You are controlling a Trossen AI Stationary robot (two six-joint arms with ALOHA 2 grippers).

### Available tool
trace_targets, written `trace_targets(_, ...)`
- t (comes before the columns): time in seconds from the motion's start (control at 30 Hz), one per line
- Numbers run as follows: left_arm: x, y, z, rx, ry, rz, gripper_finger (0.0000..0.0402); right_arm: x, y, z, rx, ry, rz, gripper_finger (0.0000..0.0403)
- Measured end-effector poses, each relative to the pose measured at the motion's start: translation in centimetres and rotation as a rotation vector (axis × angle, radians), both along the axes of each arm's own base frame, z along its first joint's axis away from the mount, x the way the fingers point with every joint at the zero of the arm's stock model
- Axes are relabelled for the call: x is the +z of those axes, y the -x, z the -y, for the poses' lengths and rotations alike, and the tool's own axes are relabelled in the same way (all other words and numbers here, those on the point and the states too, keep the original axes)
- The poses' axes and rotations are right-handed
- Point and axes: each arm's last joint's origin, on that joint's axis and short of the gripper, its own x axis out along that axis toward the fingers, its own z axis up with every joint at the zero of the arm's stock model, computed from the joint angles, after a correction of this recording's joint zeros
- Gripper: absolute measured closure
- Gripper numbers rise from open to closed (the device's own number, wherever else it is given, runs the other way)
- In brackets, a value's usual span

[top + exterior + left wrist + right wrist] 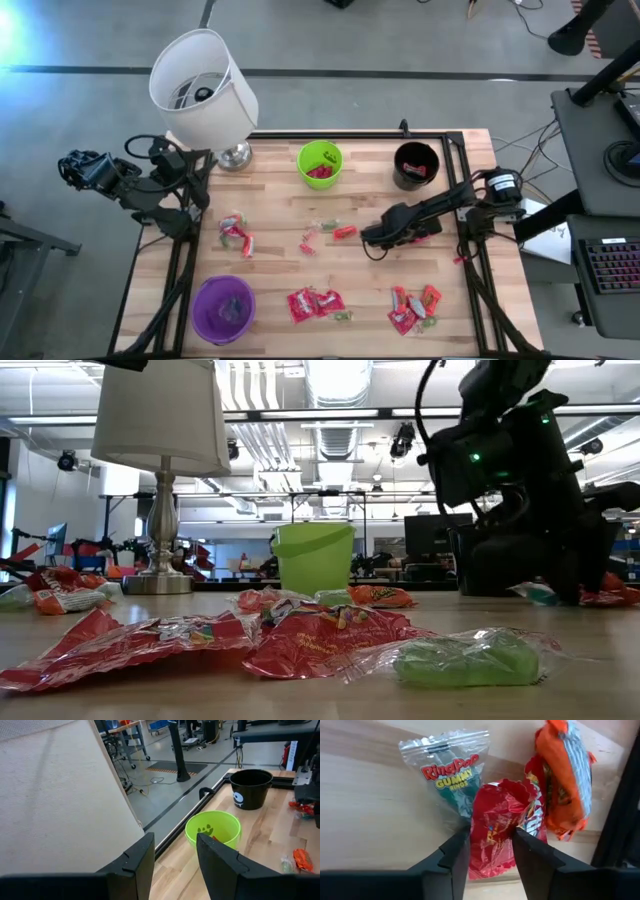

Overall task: Sort candy
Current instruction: Put the red candy into the green bucket

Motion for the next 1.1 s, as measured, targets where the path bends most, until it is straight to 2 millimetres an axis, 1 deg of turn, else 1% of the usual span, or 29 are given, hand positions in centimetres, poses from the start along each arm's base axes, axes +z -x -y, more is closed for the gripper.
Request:
trace_targets(0.1,0.0,0.0,0.0,-0.001,0.001,0.000,0.0272,-0.1,0.2,0.0,0.001,0.000,-0.006,0.0293)
trace_targets(0.3,0.0,0.0,0.0,-0.001,0.001,0.000,0.0272,-0.1,0.1,0.0,0.009,-0.004,-0.002,0.0359)
trace_targets(0.43,0.0,0.0,0.0,-0.002,0.001,0.000,0.0272,0.0,0.1,0.0,0.010,-0.004,-0.003,0.0389)
trace_targets(0.57,0.0,0.0,0.0,-0.002,0.001,-0.001,0.0272,0.4,-0.5,-0.1,0.020,-0.006,0.019,0.0394)
trace_targets(0.63,0.0,0.0,0.0,-0.002,0.001,-0.001,0.0272,1.0,-0.9,-0.2,0.026,-0.002,0.020,0.0394)
trace_targets(0.9,0.0,0.0,0.0,-0.002,0.002,0.001,0.0272,5.3,-2.0,-1.0,0.075,0.078,-0.032,0.0394)
trace_targets(1.0,0.0,-0.1,0.0,-0.002,0.003,0.002,0.0272,6.4,-2.3,-1.2,0.075,0.119,-0.017,0.0394)
trace_targets(1.1,0.0,0.0,0.0,0.002,0.013,0.011,0.0272,7.0,-2.7,-1.3,0.076,0.141,0.017,0.0394)
